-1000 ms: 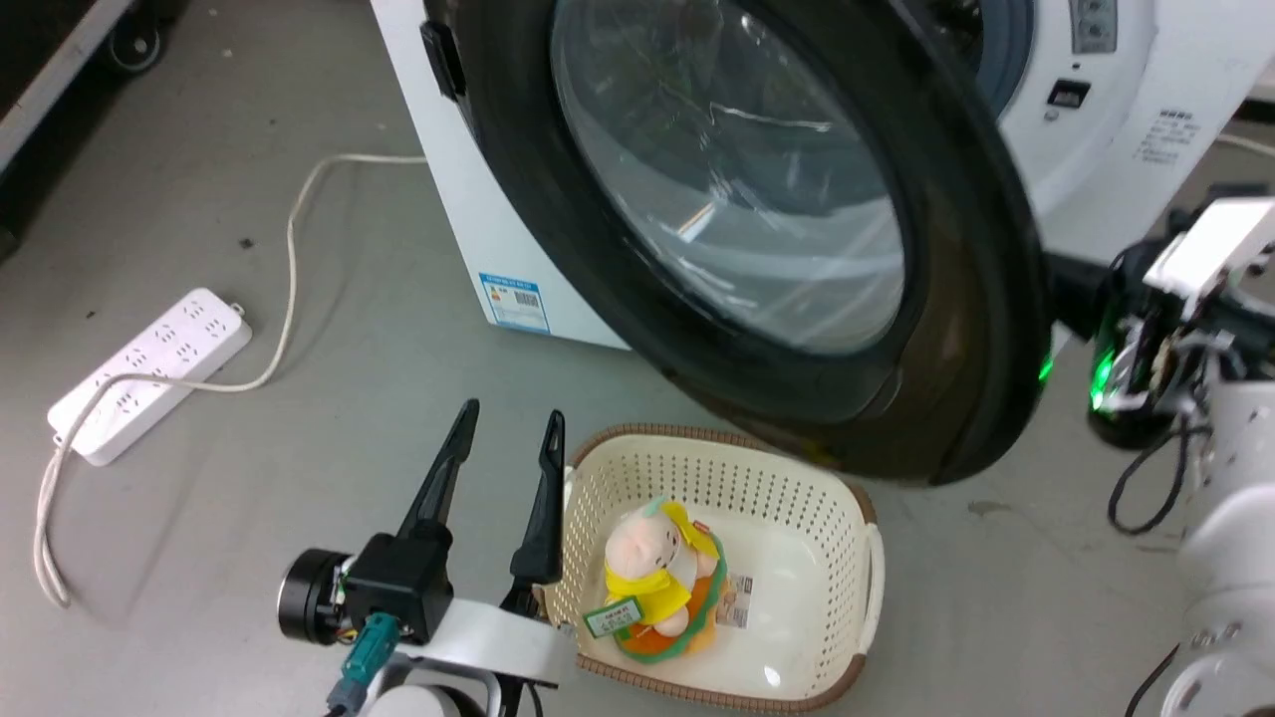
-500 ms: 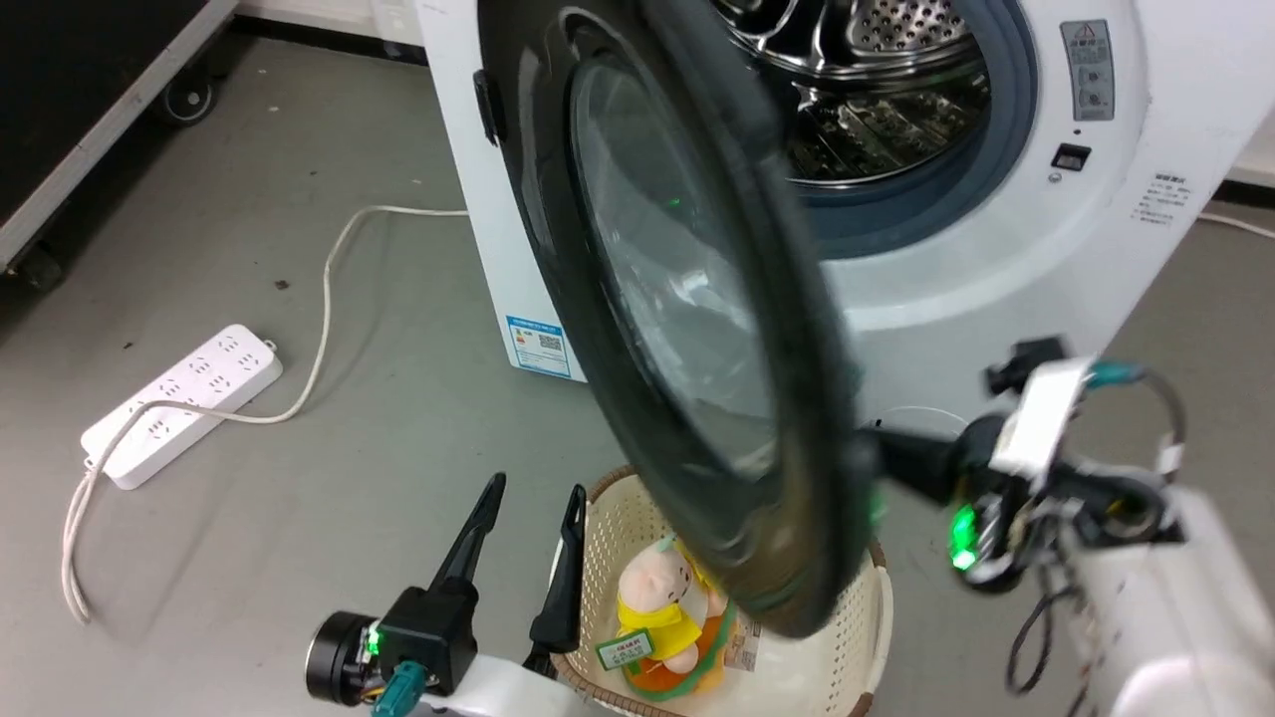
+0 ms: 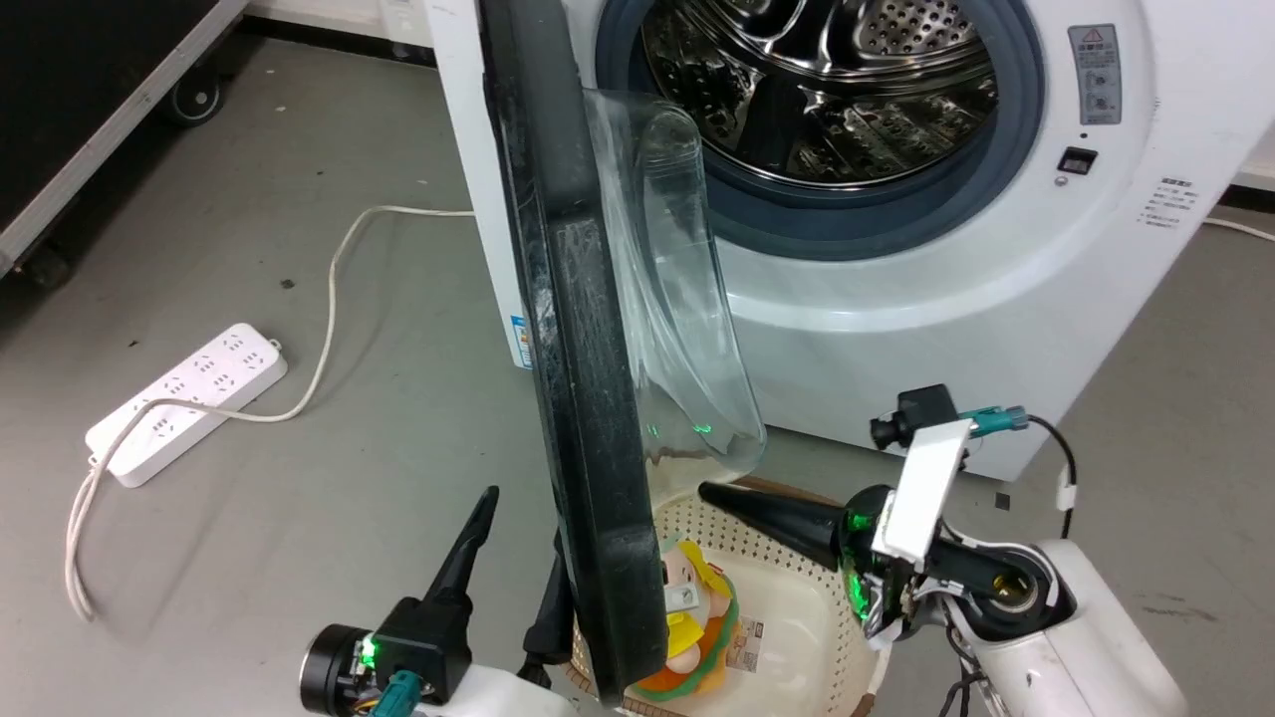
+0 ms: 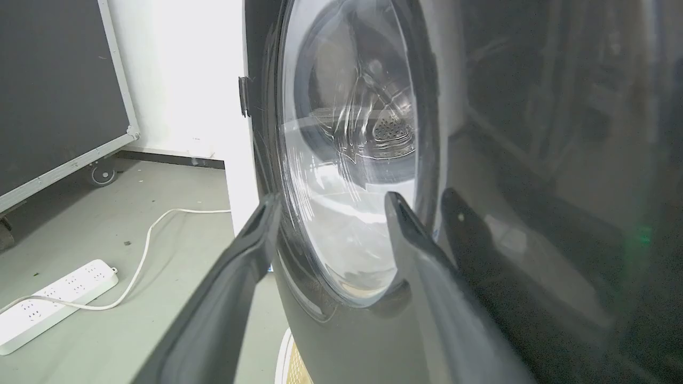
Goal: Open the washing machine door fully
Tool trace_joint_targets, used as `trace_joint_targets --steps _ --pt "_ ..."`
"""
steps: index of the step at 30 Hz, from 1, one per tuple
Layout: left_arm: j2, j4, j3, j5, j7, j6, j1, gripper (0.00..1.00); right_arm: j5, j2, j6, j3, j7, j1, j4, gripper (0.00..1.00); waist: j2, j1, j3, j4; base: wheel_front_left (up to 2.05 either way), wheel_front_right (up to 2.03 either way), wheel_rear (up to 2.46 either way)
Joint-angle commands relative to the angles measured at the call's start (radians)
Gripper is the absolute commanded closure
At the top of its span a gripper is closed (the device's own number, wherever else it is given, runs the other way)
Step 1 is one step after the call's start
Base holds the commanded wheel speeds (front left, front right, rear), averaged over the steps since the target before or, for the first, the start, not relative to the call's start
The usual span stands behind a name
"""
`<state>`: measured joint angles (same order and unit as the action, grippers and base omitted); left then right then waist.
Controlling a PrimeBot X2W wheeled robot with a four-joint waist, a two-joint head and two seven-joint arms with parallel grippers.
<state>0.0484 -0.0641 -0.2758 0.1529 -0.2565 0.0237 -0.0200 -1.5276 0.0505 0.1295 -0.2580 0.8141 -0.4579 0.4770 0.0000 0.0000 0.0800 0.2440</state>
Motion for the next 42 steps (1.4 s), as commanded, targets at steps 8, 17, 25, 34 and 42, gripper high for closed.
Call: trace_joint_targets --steps 8,17,25,34,42 --pt "0.002 0.009 0.035 -0.007 -0.005 0.001 0.022 0.00 0.123 0.064 0.001 0.095 -0.179 0.045 -0.103 0.00 0.0000 0.0000 -0.020 -0.047 0.00 0.00 0.00" --pt "0.002 0.019 0.083 -0.001 -0.005 -0.020 0.029 0.00 0.550 0.231 0.001 0.148 -0.621 0.159 -0.376 0.00 0.0000 0.0000 -0.036 -0.121 0.00 0.00 0.00" --pt "0.002 0.032 0.126 0.009 -0.005 -0.048 0.049 0.00 1.105 0.268 0.001 0.198 -1.030 0.356 -0.443 0.00 0.0000 0.0000 -0.046 -0.184 0.00 0.00 0.00" --pt "0.002 0.020 0.140 0.019 -0.005 -0.078 0.059 0.00 1.308 0.108 0.001 0.266 -1.074 0.502 -0.477 0.00 0.0000 0.0000 -0.044 -0.208 0.00 0.00 0.00" --pt "0.002 -0.002 0.138 0.032 -0.005 -0.081 0.068 0.00 1.344 0.044 0.001 0.269 -1.076 0.568 -0.501 0.00 0.0000 0.0000 -0.051 -0.214 0.00 0.00 0.00"
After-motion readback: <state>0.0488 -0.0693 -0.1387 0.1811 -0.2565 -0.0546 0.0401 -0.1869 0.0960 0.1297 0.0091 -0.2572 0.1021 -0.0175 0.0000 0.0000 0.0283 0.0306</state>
